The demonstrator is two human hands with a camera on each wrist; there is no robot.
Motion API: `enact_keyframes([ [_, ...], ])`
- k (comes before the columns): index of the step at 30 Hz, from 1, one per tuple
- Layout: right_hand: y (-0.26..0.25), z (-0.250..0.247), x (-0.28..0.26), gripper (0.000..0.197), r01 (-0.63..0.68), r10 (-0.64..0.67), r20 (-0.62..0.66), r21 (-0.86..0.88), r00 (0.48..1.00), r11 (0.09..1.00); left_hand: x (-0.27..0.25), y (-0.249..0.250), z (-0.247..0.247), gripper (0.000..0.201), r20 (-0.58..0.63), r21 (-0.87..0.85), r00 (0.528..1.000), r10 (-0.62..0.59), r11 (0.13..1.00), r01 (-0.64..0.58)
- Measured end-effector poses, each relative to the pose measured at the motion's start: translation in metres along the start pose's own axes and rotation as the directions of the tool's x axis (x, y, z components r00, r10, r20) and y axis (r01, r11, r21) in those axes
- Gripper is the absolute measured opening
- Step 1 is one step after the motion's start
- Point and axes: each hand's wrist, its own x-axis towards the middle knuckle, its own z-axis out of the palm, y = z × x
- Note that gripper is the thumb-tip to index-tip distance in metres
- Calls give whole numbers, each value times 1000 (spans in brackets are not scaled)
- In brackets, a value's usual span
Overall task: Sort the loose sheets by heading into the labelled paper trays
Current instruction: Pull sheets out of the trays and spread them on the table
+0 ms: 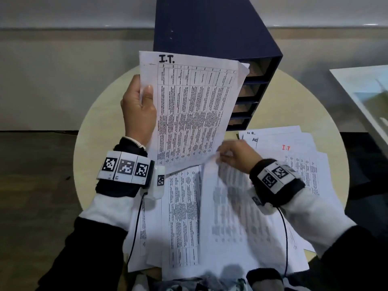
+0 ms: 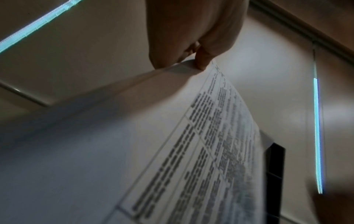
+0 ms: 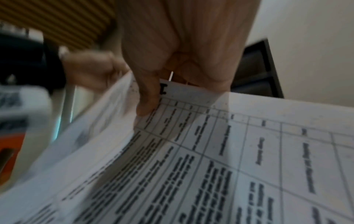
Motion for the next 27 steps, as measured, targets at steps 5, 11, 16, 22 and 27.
enact_keyframes([
  [5, -56, -62, 23, 7, 272, -383, -554, -274, 739, 922, -11, 9, 15, 26, 147, -44, 989, 6, 999, 0],
  [11, -83, -102, 33, 12, 334, -440, -557, -287, 704, 898, -22, 26, 21, 35, 337, -65, 940, 45, 998, -24],
  [16, -92, -98, 26, 20, 383, -401, -619, -170, 676, 908, -25, 36, 25, 23, 387, -61, 921, 42, 998, -20],
  [22, -46, -88, 20, 65, 207, -53, -790, 95, 611, 974, -21, 31, 22, 21, 216, -18, 976, 20, 1000, -16],
  [27, -5, -82, 7, 105, 82, 325, -585, 562, 743, 823, -8, 35, 8, 13, 105, -136, 994, -34, 989, 48],
])
